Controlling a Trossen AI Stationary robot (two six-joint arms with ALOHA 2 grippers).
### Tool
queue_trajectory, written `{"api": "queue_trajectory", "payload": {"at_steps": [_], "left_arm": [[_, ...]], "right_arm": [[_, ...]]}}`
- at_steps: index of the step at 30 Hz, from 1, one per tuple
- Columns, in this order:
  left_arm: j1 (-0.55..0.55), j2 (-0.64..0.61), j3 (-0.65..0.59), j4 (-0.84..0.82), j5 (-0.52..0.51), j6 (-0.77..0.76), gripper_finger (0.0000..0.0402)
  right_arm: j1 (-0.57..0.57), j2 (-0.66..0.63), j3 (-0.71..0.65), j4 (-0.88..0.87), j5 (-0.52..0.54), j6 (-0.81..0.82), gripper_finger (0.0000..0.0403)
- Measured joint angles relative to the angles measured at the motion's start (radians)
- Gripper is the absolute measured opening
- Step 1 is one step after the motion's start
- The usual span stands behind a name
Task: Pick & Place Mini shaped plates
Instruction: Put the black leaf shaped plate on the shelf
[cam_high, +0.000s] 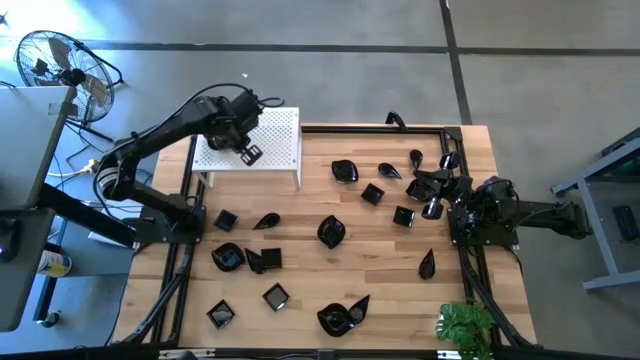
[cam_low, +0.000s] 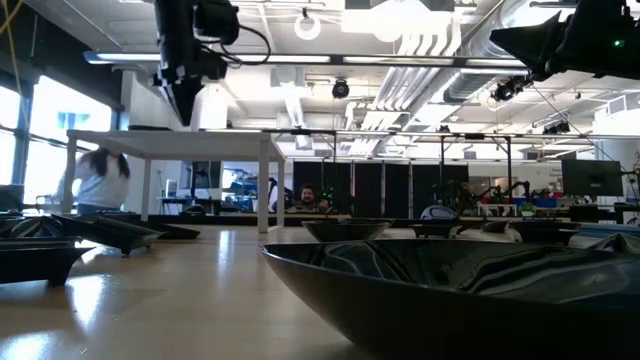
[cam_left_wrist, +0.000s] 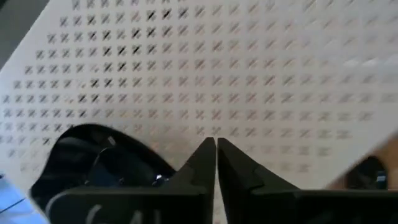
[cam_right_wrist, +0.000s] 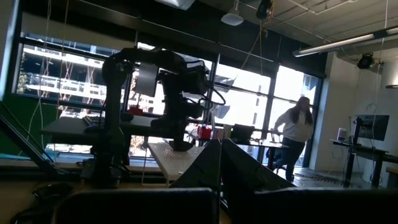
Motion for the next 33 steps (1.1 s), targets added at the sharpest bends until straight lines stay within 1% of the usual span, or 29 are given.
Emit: {"api": "queue_trajectory", "payload": {"at_steps": [3, 16, 20, 24, 28, 33], "left_arm": [[0.0, 0.005, 0.0, -0.026, -0.043, 0.001, 0.0003], [0.0, 0.005, 0.0, -0.113, -0.056, 0.055, 0.0001], [0.0, 0.005, 0.0, -0.075, -0.09, 0.055, 0.0], [0.0, 0.005, 0.0, -0.003, -0.088, 0.062, 0.0], [0.0, 0.005, 0.0, -0.021, -0.085, 0.099, 0.0], [0.0, 0.005, 0.0, -0.082, -0.089, 0.077, 0.0]], "right_arm": [[0.0, 0.0, 0.0, 0.0, 0.0, 0.0, 0.0], [0.0, 0.0, 0.0, 0.0, 0.0, 0.0, 0.0], [0.0, 0.0, 0.0, 0.0, 0.0, 0.0, 0.0], [0.0, 0.0, 0.0, 0.0, 0.0, 0.001, 0.0], [0.0, 0.0, 0.0, 0.0, 0.0, 0.01, 0.0], [0.0, 0.0, 0.0, 0.0, 0.0, 0.01, 0.0]]}}
